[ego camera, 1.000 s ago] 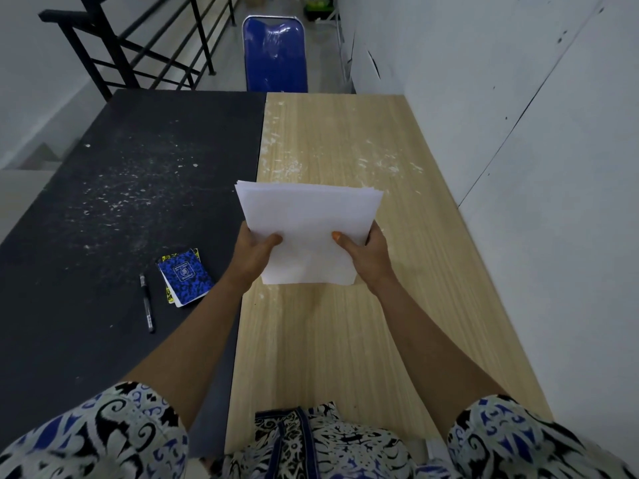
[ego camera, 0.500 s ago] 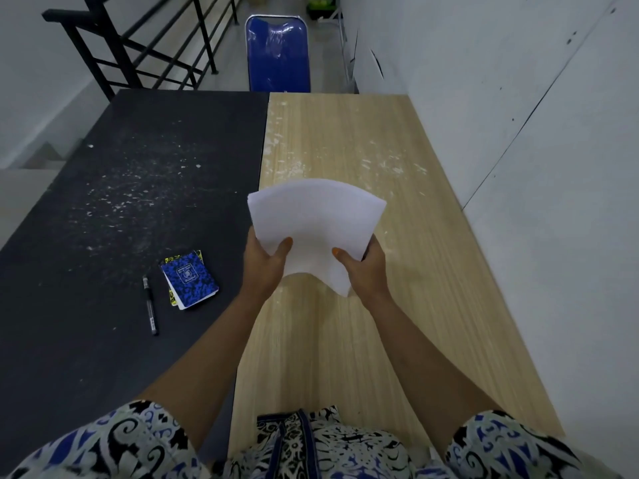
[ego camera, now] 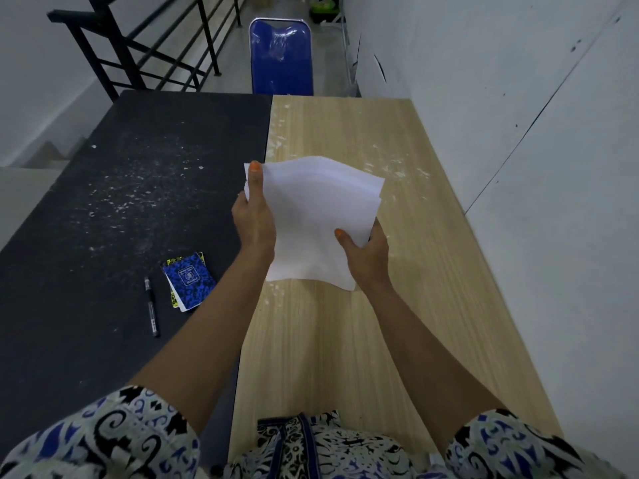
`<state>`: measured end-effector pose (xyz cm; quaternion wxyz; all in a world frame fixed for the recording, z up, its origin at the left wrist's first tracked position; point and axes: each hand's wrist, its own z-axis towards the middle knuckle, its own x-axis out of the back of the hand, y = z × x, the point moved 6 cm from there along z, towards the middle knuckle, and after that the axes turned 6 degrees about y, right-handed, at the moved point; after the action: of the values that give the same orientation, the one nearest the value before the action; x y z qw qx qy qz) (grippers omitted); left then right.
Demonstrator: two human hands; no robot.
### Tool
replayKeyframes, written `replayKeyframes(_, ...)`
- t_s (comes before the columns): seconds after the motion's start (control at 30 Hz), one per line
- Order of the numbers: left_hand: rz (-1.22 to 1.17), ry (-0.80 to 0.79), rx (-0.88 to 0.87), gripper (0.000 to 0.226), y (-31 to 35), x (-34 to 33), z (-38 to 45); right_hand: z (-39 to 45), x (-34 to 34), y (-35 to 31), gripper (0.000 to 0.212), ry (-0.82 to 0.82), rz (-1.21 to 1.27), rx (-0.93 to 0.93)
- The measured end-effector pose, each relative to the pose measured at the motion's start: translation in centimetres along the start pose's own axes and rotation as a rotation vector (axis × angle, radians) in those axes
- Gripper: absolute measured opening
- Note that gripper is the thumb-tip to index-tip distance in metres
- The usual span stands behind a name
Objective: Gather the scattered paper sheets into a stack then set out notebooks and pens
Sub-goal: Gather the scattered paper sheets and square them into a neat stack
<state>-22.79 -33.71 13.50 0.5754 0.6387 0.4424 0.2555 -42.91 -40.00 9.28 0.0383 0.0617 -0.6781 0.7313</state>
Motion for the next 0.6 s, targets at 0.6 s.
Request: replayKeyframes(0.6, 0.087, -0.005, -0.016, 0.03, -0.3, 0.1, 1.3, 0.8, 0.6, -3.7, 0.038, 0.102, 0.253, -0.037)
